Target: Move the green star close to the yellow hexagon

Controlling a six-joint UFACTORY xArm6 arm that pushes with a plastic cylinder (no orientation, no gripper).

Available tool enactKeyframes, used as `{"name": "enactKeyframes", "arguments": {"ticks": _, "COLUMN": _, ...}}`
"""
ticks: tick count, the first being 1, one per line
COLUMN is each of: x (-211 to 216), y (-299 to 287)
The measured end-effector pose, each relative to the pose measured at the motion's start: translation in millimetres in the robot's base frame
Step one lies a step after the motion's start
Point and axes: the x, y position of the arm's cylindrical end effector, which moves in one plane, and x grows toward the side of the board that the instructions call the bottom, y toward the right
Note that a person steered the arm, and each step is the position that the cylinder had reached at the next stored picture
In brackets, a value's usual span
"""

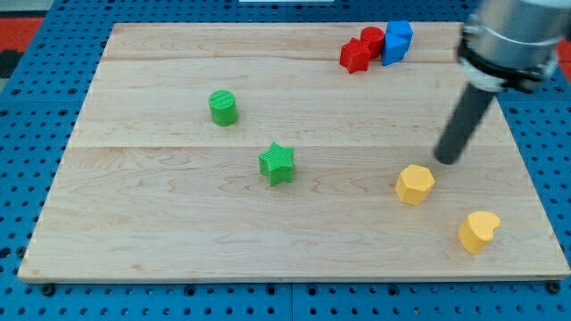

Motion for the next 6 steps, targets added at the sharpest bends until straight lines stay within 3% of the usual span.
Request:
{"name": "enactKeyframes", "arguments": {"ticks": 1, "x": 4.0, "y": -51.5}}
{"name": "enactKeyframes", "arguments": {"ticks": 2, "x": 36.8, "y": -52.2}}
{"name": "enactKeyframes", "arguments": {"ticks": 3, "x": 55.8, "y": -3.9}}
{"name": "enactKeyframes", "arguments": {"ticks": 4, "x": -25.7, "y": -32.2}}
{"name": "enactKeyframes", "arguments": {"ticks": 5, "x": -80.1, "y": -106.1}}
{"name": "enactKeyframes", "arguments": {"ticks": 6, "x": -68.2, "y": -181.3}}
